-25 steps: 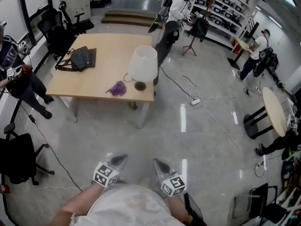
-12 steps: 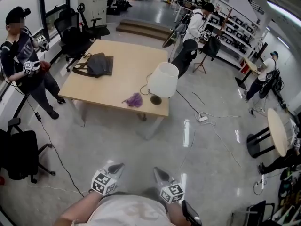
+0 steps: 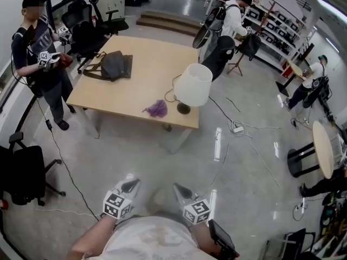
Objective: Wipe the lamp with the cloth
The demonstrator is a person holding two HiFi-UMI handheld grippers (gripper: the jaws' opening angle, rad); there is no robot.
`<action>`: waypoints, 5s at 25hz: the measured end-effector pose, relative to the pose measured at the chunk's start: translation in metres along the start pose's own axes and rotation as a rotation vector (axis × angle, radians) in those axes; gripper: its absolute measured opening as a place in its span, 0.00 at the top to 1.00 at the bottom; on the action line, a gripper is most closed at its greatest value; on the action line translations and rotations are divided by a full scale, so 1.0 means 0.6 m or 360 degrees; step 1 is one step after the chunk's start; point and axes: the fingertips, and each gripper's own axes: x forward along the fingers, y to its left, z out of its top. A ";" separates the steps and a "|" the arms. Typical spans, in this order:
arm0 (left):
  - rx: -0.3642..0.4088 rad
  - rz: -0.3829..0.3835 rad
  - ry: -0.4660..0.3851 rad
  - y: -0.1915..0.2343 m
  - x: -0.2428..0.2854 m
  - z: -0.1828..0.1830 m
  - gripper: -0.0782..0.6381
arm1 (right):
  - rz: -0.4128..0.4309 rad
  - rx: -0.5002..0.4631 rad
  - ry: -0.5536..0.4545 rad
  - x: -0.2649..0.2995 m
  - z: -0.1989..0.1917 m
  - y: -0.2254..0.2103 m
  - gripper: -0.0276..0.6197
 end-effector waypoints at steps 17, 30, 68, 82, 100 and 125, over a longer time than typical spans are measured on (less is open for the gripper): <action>0.0156 -0.0082 0.0067 0.023 0.228 0.126 0.89 | -0.0050 0.0052 -0.0095 0.083 0.081 -0.222 0.94; 0.0244 -0.0085 0.0124 0.037 0.304 0.165 0.89 | -0.0124 0.0073 -0.0100 0.089 0.116 -0.319 0.94; 0.0322 -0.0745 0.0296 0.195 0.601 0.270 0.89 | -0.0686 0.0133 -0.0031 0.272 0.237 -0.455 0.94; 0.0311 -0.0581 0.0355 0.248 0.631 0.250 0.89 | -0.0671 0.0155 -0.0001 0.282 0.240 -0.488 0.94; 0.0498 0.0216 0.0827 0.451 0.711 0.137 0.52 | -0.0746 0.0265 0.0015 0.204 0.210 -0.533 0.94; 0.0203 -0.0144 0.0520 0.402 0.648 0.196 0.72 | -0.0725 0.0246 0.0014 0.251 0.222 -0.515 0.94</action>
